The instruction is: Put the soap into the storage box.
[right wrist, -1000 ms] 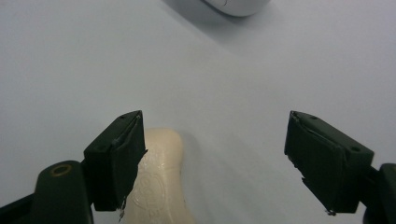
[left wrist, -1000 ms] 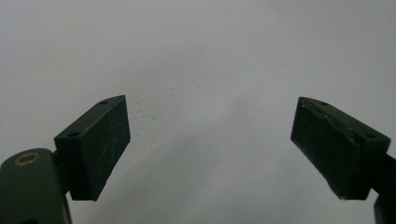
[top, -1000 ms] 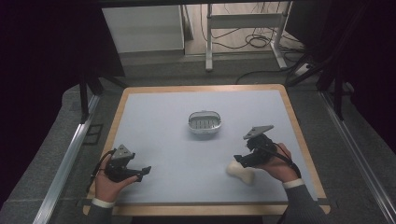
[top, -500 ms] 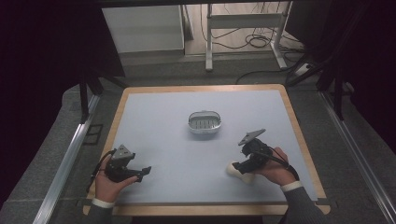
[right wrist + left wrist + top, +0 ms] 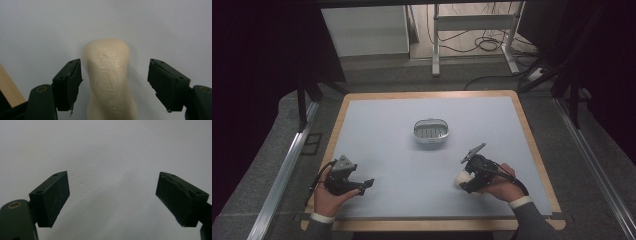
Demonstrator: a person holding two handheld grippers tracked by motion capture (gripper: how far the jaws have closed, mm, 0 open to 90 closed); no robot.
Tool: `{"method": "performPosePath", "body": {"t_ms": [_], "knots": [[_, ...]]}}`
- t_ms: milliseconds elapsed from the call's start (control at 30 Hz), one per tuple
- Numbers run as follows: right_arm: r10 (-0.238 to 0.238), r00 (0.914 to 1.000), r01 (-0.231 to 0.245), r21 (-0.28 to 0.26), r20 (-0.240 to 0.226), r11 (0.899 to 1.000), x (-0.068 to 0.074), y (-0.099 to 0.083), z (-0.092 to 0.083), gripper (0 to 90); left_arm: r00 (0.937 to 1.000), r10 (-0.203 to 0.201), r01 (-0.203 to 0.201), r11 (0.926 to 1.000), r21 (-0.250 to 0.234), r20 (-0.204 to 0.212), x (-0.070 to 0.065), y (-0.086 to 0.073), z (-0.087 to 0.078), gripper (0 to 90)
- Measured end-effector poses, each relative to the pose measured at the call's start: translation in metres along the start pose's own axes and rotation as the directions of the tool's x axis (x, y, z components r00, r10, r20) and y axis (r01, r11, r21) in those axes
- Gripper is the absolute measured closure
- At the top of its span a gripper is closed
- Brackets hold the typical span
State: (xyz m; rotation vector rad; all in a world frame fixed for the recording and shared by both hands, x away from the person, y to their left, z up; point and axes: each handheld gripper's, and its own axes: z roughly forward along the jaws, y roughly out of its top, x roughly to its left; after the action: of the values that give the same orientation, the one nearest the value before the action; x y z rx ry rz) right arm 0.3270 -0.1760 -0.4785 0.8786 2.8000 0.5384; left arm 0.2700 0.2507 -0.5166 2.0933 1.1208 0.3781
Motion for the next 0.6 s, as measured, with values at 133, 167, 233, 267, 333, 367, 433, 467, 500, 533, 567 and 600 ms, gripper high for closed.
{"method": "performPosePath", "body": {"t_ms": [133, 167, 233, 267, 333, 367, 433, 467, 500, 533, 567, 600], "knots": [[-0.010, 0.9999, 0.010, 0.035, -0.002, 0.999, 0.003, -0.001, 0.004, 30.0, 1.0000, 0.000, 0.000, 1.0000, 0.000, 0.000, 0.000, 0.000, 0.000, 12.3], [-0.012, 0.9999, 0.012, 0.045, 0.002, 0.999, 0.003, -0.001, 0.006, 30.8, 1.0000, 0.000, 0.000, 1.0000, 0.002, 0.001, 0.000, 0.000, 0.000, 12.3], [-0.010, 0.9999, 0.010, 0.068, 0.002, 0.998, 0.004, -0.002, 0.009, 32.1, 1.0000, -0.002, 0.002, 1.0000, 0.003, 0.001, -0.001, 0.000, 0.001, 12.3], [-0.013, 0.9999, 0.013, 0.072, 0.003, 0.997, 0.004, -0.002, 0.010, 32.8, 1.0000, -0.003, 0.002, 1.0000, 0.004, 0.001, -0.001, 0.000, 0.001, 12.3], [-0.009, 0.9999, 0.008, 0.094, 0.008, 0.996, 0.005, -0.002, 0.013, 34.1, 1.0000, -0.002, 0.002, 1.0000, 0.004, 0.000, -0.001, 0.000, 0.001, 12.3], [-0.009, 0.9999, 0.008, 0.094, 0.008, 0.996, 0.005, -0.002, 0.013, 34.1, 1.0000, -0.003, 0.003, 1.0000, 0.004, 0.000, -0.001, 0.000, 0.001, 12.3], [-0.014, 0.9998, 0.013, 0.112, 0.011, 0.994, 0.006, -0.001, 0.014, 37.3, 1.0000, -0.002, 0.002, 1.0000, 0.005, 0.000, -0.001, 0.000, 0.001, 12.3], [-0.018, 0.9998, 0.016, 0.115, 0.012, 0.993, 0.006, -0.001, 0.015, 38.6, 1.0000, -0.001, 0.001, 1.0000, 0.007, 0.000, -0.001, 0.000, 0.002, 12.3], [-0.018, 0.9997, 0.016, 0.126, 0.014, 0.992, 0.006, 0.000, 0.016, 40.6, 1.0000, 0.001, -0.001, 1.0000, 0.007, -0.001, -0.001, 0.000, 0.002, 12.3], [-0.022, 0.9995, 0.019, 0.151, 0.022, 0.988, 0.007, 0.000, 0.017, 44.2, 1.0000, 0.005, -0.005, 1.0000, 0.007, 0.000, -0.001, 0.000, 0.002, 12.3], [-0.022, 0.9995, 0.019, 0.151, 0.022, 0.988, 0.007, 0.000, 0.017, 44.2, 1.0000, 0.005, -0.005, 1.0000, 0.007, 0.000, -0.001, 0.000, 0.002, 12.3], [-0.029, 0.9993, 0.025, 0.159, 0.023, 0.987, 0.008, 0.000, 0.018, 45.7, 1.0000, 0.001, -0.001, 1.0000, 0.007, 0.000, -0.001, 0.000, 0.002, 12.2]]}}
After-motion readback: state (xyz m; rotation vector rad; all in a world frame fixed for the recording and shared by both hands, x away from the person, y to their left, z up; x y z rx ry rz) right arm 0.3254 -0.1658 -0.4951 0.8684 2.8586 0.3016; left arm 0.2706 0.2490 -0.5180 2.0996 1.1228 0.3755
